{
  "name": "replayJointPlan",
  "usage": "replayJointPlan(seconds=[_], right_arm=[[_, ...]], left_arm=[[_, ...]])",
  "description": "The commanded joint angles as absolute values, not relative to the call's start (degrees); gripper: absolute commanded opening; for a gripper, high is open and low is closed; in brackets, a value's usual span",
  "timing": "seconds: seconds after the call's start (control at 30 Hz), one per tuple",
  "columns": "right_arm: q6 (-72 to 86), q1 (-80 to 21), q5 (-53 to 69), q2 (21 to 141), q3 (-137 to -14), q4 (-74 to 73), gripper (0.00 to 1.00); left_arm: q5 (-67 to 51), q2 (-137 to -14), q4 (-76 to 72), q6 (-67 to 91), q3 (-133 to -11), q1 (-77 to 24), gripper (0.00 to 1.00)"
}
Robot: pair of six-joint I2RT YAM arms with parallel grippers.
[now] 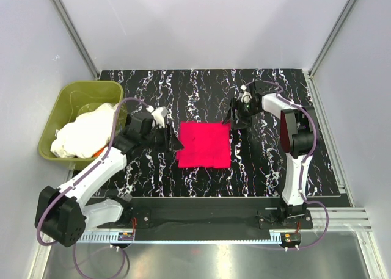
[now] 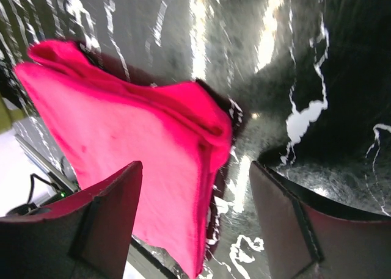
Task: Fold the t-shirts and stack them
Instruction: Fold the tshirt, then neatly place the folded tshirt to the corner
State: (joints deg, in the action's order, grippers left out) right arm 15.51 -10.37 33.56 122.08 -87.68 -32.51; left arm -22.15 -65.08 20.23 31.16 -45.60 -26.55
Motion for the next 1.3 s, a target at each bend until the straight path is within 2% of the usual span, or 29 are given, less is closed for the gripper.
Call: replayJointPlan(seconds=[0.0, 0.3, 0.5, 0.6, 0.67, 0.73, 0.93, 1.0, 1.07, 1.27], right_arm=[[13.3, -10.3, 35.0, 121.5, -86.4, -30.9, 0.75], [13.0, -12.4, 37.9, 124.0, -85.0, -27.0, 0.67], [13.2, -14.5, 39.6, 125.1, -84.2, -25.5, 0.58], [14.4, -14.9, 39.7, 125.3, -83.1, -24.1, 0.35], [14.7, -14.9, 37.4, 125.2, -83.7, -26.1, 0.10], [13.3, -14.9, 31.0, 124.4, -84.7, -28.6, 0.00], [0.9, -14.9, 12.9, 121.4, -92.2, -41.7, 0.00], [-2.2, -14.0, 4.4, 124.0, -96.5, -49.1, 0.00], [-5.0, -12.5, 1.1, 127.9, -103.2, -55.2, 0.00], [-12.6, -6.3, -9.5, 134.5, -114.9, -56.9, 0.00]], left_arm=[[-22.8, -64.1, 20.9, 30.1, -43.5, -26.5, 0.44], [-24.3, -61.0, 21.8, 30.1, -43.5, -25.9, 0.42], [-24.8, -58.6, 23.6, 29.6, -42.9, -24.6, 0.42], [-25.5, -58.0, 23.8, 29.4, -42.3, -23.6, 0.42], [-25.8, -57.6, 24.3, 29.3, -42.1, -22.9, 0.42], [-26.1, -57.0, 24.6, 29.0, -42.1, -22.5, 0.42], [-25.2, -53.5, 23.3, 29.4, -40.2, -22.2, 0.42], [-25.6, -52.4, 22.0, 30.2, -38.2, -22.2, 0.42], [-25.5, -51.9, 20.8, 30.2, -36.9, -22.2, 0.41], [-23.7, -50.0, 21.0, 27.9, -34.2, -22.2, 0.41]])
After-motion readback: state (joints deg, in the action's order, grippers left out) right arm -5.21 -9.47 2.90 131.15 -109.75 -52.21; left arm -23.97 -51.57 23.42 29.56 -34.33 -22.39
